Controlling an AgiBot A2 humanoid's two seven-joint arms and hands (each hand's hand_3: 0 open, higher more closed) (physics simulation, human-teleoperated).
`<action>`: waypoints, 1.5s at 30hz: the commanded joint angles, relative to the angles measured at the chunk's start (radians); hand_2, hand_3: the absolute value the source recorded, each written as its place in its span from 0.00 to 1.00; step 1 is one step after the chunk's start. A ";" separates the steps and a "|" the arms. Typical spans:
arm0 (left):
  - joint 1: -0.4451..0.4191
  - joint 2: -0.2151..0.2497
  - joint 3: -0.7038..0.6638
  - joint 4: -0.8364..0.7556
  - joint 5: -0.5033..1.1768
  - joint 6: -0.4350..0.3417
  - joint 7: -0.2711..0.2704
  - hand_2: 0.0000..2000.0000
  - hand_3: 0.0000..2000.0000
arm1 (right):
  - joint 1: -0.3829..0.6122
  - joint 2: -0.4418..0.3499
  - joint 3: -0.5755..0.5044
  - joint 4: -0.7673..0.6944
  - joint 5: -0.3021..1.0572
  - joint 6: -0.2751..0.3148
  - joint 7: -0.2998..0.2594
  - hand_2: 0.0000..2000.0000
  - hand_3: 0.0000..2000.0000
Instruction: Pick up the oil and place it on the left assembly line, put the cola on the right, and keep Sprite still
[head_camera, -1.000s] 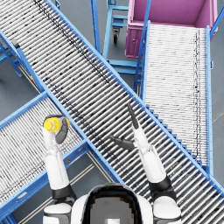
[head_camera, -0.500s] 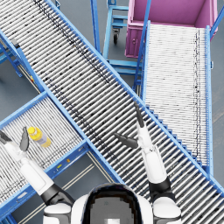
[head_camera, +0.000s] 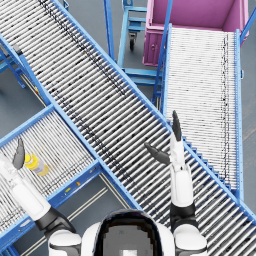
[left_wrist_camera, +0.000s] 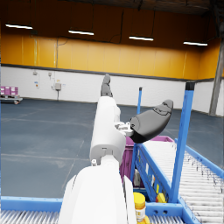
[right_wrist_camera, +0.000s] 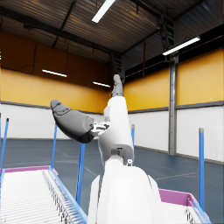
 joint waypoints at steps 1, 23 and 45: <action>0.010 -0.010 0.170 -0.076 0.000 0.000 0.000 0.00 0.00 | 0.035 -0.002 -0.094 -0.023 0.000 0.000 0.000 0.00 0.00; 0.039 -0.016 0.567 -0.125 -0.073 0.016 0.016 0.00 0.00 | -0.037 0.045 -0.205 -0.048 -0.075 0.016 -0.016 0.00 0.00; -0.056 -0.069 0.809 -0.099 -0.459 0.099 0.099 0.00 0.00 | -0.226 0.269 0.107 -0.078 -0.460 0.098 -0.099 0.00 0.00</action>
